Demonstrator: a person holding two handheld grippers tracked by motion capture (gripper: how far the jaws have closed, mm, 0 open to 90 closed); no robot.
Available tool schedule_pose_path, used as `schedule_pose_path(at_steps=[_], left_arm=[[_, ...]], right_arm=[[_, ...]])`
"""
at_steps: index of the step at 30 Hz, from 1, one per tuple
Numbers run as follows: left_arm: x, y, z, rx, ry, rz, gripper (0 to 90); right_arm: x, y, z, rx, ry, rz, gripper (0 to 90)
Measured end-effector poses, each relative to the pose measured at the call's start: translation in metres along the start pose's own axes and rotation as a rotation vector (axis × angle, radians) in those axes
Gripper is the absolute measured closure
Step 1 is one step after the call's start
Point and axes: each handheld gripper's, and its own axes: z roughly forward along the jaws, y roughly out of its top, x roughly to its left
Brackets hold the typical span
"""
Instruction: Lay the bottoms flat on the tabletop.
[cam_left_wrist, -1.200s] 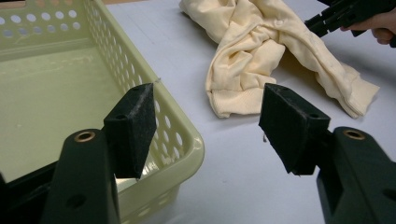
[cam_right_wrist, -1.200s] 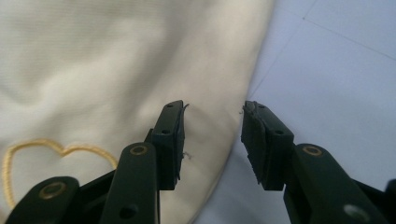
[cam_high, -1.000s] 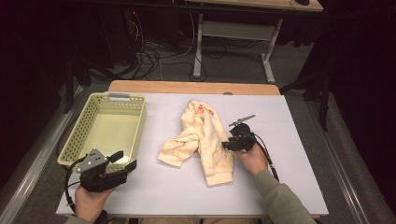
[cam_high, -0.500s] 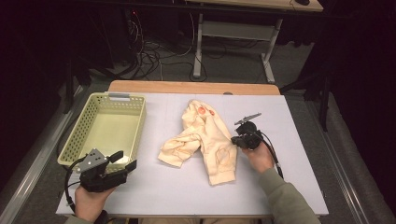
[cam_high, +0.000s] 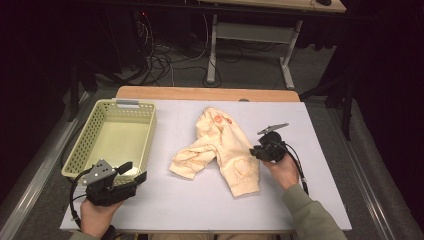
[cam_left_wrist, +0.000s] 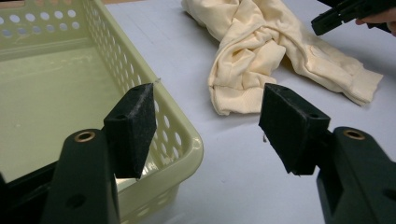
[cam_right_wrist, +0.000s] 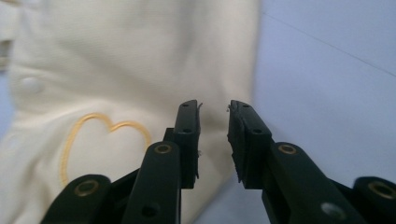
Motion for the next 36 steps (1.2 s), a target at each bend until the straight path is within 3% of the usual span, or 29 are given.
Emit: schedule_pose_path(at_steps=[6,11,13,15,16,24,28,33,36], left_arm=[[0.0,0.0,0.0,0.003,0.0,0.002,35.2],[0.0,0.0,0.0,0.003,0.0,0.002,35.2],[-0.001,0.0,0.001,0.003,0.0,0.002,35.3],[-0.001,0.0,0.001,0.003,0.0,0.002,35.3],[-0.001,0.0,0.001,0.003,-0.001,0.002,35.3],[-0.001,0.0,0.001,0.005,-0.002,0.004,35.4],[-0.002,0.0,0.002,0.005,-0.003,0.005,35.6],[-0.004,0.0,0.002,0.005,-0.004,0.007,35.6],[-0.004,0.0,0.002,0.006,-0.005,0.007,35.6]], right_arm=[[-0.016,-0.007,-0.005,-0.006,-0.018,0.052,65.4],[-0.006,-0.009,-0.011,-0.048,0.004,0.036,62.2],[0.0,-0.01,-0.017,-0.063,0.023,0.025,68.7],[0.008,-0.013,-0.022,-0.071,0.044,0.003,84.8],[0.011,-0.014,-0.024,-0.066,0.05,-0.006,88.8],[0.028,-0.036,-0.026,-0.012,0.078,-0.034,90.0],[0.031,-0.047,-0.02,0.012,0.078,-0.036,90.0],[0.029,-0.049,-0.023,0.031,0.098,-0.058,90.0],[0.03,-0.05,-0.025,0.032,0.087,-0.072,90.0]])
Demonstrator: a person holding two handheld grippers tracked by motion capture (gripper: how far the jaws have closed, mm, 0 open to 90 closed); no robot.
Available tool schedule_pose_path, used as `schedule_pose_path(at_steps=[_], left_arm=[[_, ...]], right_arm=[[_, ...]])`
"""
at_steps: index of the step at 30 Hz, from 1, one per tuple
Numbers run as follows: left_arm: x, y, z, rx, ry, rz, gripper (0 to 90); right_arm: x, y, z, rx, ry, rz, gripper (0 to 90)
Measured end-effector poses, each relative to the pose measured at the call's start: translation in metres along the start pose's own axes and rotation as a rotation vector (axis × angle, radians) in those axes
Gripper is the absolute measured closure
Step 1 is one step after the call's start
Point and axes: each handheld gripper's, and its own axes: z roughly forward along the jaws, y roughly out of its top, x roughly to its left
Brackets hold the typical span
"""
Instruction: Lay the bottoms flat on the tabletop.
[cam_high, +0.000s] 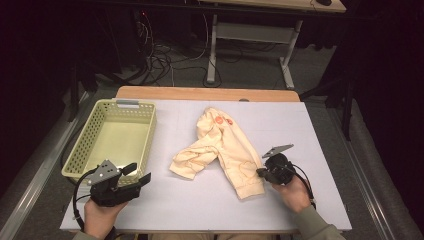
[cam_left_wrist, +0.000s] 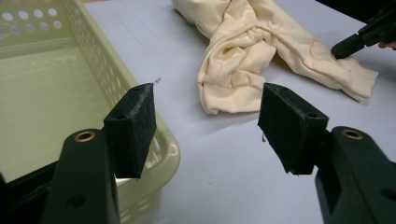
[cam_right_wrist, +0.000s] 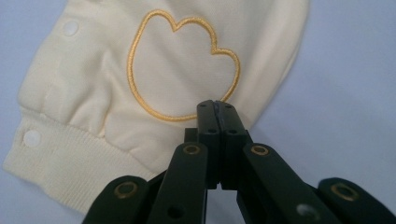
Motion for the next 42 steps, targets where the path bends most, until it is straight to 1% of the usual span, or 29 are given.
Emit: schedule_pose_path(at_steps=[6,12,15,18,22,24,26,27,29,30,31,34,37,40,42], left_arm=[[0.0,0.0,0.0,0.003,-0.006,-0.003,35.6],[-0.003,0.002,0.002,0.008,-0.017,0.002,35.7],[-0.005,0.003,0.004,0.011,-0.024,0.011,35.7],[-0.007,0.005,0.005,0.011,-0.029,0.017,35.7],[-0.009,0.009,0.008,0.014,-0.04,0.024,38.9],[-0.01,0.012,0.01,0.019,-0.053,0.02,39.9],[-0.011,0.013,0.011,0.02,-0.054,0.025,39.8],[-0.012,0.014,0.012,0.022,-0.058,0.03,39.8],[-0.013,0.016,0.014,0.023,-0.062,0.027,39.8],[-0.014,0.017,0.015,0.023,-0.061,0.028,39.8],[-0.014,0.018,0.016,0.024,-0.062,0.026,39.8],[-0.015,0.022,0.02,0.023,-0.07,0.017,39.8],[-0.017,0.028,0.024,0.024,-0.096,0.008,39.9],[-0.02,0.035,0.032,0.037,-0.106,0.022,39.9],[-0.024,0.039,0.037,0.04,-0.107,0.034,40.0]], right_arm=[[-0.003,-0.005,-0.004,0.0,-0.01,0.0,90.0],[-0.008,-0.014,-0.009,-0.007,-0.015,0.019,88.7],[-0.006,-0.014,-0.01,-0.005,-0.024,0.009,82.3],[-0.007,-0.016,-0.011,-0.004,-0.019,0.02,75.4],[-0.007,-0.018,-0.011,-0.012,-0.015,0.024,68.8],[-0.008,-0.019,-0.011,-0.026,-0.009,0.031,66.4],[-0.007,-0.019,-0.013,-0.047,-0.006,0.043,64.9],[-0.007,-0.019,-0.013,-0.047,-0.006,0.043,64.9],[-0.008,-0.02,-0.017,-0.074,0.003,0.048,61.5],[-0.009,-0.021,-0.019,-0.098,0.009,0.051,60.5],[-0.009,-0.021,-0.022,-0.116,0.017,0.063,59.9],[-0.009,-0.026,-0.028,-0.168,0.036,0.076,58.9],[-0.009,-0.032,-0.032,-0.199,0.05,0.088,57.9],[-0.008,-0.039,-0.036,-0.226,0.072,0.103,56.9],[-0.006,-0.043,-0.038,-0.238,0.076,0.103,56.0]])
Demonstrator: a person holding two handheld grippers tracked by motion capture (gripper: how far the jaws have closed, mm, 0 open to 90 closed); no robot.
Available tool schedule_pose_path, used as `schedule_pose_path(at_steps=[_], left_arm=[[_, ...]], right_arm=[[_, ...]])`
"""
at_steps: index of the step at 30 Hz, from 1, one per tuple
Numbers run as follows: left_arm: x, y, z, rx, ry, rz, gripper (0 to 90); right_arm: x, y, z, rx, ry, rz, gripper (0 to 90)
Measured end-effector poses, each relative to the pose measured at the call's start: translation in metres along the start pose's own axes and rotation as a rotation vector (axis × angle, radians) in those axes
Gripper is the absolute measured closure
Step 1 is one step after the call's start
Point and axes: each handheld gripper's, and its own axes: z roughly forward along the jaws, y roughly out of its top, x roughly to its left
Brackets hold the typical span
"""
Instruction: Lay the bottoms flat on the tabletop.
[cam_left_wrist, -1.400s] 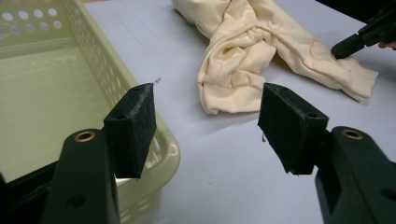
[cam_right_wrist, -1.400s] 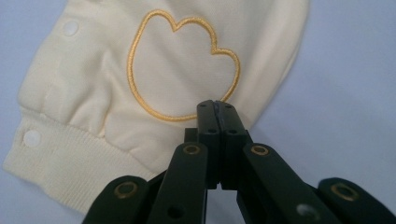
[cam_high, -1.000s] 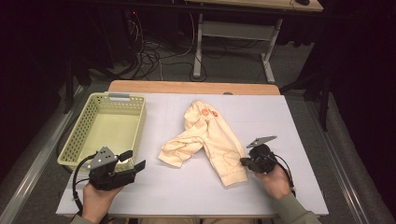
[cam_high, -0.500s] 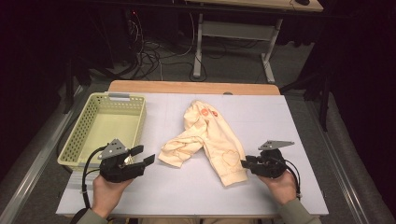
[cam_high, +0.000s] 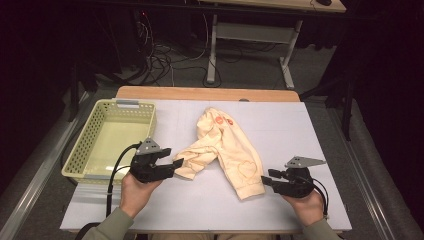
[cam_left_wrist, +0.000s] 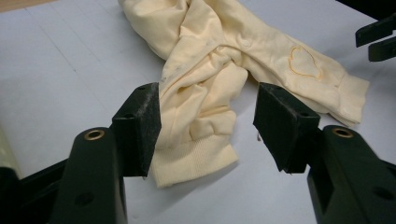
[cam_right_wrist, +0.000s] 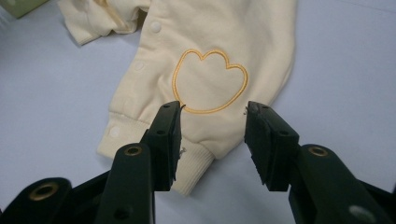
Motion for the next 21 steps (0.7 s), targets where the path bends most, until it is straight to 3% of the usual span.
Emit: schedule_pose_path(at_steps=[5,21], left_arm=[[-0.005,0.012,0.016,0.04,0.014,0.029,43.6],[-0.003,0.035,0.06,0.134,0.011,0.028,46.0]], right_arm=[[0.002,-0.006,-0.007,-0.035,0.007,0.001,54.6],[0.002,-0.017,-0.018,-0.086,0.011,0.0,53.3]])
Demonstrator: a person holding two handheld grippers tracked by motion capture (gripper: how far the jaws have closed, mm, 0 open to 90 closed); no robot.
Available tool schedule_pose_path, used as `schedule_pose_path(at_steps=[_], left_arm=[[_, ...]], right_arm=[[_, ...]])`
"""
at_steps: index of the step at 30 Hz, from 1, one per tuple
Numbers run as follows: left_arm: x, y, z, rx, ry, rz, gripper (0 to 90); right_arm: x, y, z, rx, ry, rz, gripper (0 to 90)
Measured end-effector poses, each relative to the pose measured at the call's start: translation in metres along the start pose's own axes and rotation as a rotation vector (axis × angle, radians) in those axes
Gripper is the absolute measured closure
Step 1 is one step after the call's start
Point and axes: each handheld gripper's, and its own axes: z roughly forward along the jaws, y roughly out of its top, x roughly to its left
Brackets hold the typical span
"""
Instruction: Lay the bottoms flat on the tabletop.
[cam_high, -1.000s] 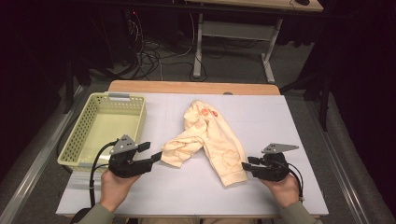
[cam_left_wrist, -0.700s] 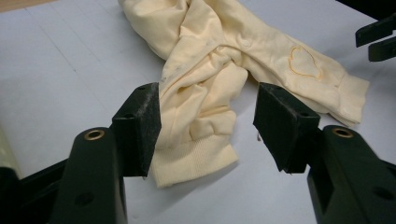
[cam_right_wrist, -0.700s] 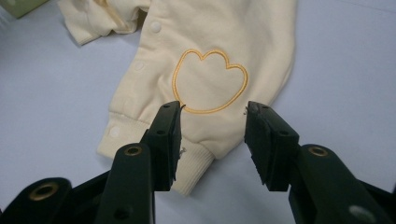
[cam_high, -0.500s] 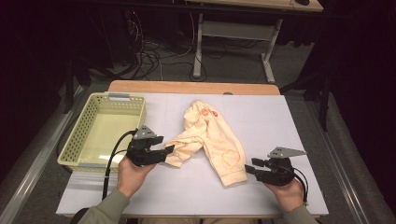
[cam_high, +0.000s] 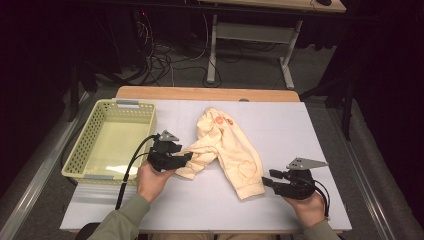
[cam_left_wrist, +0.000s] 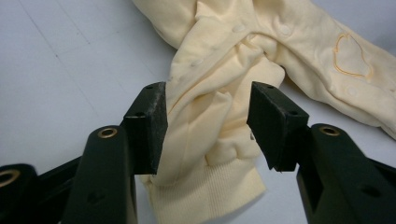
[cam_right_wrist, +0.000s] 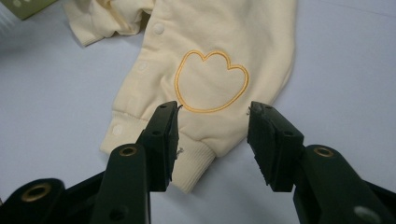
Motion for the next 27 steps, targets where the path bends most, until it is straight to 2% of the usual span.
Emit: schedule_pose_path(at_steps=[7,11,20,27], left_arm=[[0.002,0.006,0.017,0.052,0.015,-0.004,46.0],[0.004,0.008,0.028,0.088,0.017,-0.027,46.0],[0.013,0.008,0.041,0.104,0.026,-0.078,46.1],[0.018,0.007,0.049,0.146,0.029,-0.102,57.9]], right_arm=[[0.0,0.0,0.0,0.0,0.001,-0.005,52.4],[0.001,0.0,0.0,-0.002,0.001,-0.005,52.0],[0.001,0.0,0.001,0.006,0.005,-0.01,51.3],[0.001,0.0,0.002,0.012,0.007,-0.012,51.1]])
